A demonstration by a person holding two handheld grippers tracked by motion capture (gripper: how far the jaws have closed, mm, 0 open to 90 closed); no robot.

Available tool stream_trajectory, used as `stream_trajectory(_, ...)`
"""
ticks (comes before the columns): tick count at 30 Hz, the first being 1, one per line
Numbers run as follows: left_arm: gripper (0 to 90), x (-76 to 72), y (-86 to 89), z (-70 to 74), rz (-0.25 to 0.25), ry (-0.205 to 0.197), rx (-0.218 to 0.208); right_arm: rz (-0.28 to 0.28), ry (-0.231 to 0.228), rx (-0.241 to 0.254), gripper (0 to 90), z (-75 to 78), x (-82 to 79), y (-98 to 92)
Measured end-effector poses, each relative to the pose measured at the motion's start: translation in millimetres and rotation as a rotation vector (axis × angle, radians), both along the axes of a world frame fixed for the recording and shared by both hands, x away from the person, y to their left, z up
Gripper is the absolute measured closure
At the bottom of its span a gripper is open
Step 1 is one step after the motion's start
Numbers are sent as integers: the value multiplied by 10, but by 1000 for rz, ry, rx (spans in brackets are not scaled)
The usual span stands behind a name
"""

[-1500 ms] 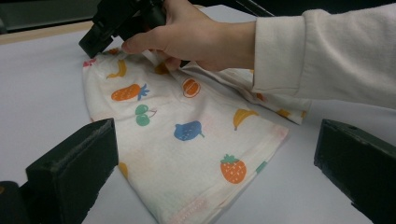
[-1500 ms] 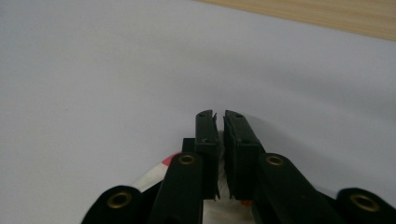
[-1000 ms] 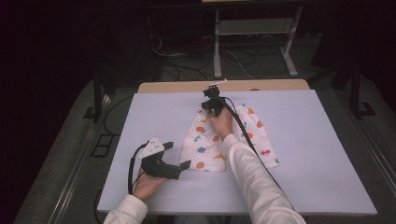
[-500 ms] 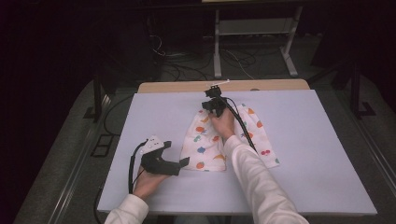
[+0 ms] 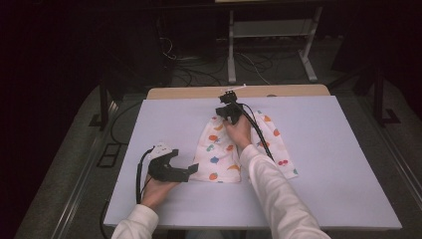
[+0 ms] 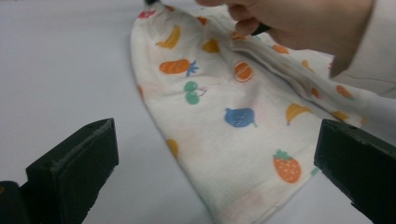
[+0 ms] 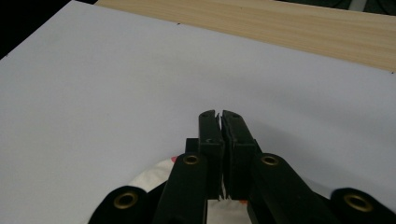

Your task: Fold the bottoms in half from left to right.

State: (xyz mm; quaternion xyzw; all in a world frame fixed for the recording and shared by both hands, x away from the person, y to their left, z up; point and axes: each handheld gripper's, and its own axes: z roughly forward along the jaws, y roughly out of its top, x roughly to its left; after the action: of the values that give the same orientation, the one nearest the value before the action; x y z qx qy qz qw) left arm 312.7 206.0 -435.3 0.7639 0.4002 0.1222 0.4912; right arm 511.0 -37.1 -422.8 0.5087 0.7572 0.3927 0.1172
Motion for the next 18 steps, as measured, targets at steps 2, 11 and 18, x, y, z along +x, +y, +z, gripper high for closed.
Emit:
stream_trajectory(2,0,37,20,-16,12,31,-1,2,-3,-2,857,11,-2,-1)
stream_trajectory(11,0,114,65,-54,33,164,-12,-2,-7,2,857,36,-1,-23)
stream_trajectory(18,0,127,10,-63,-1,238,-22,0,-6,2,857,31,1,-22)
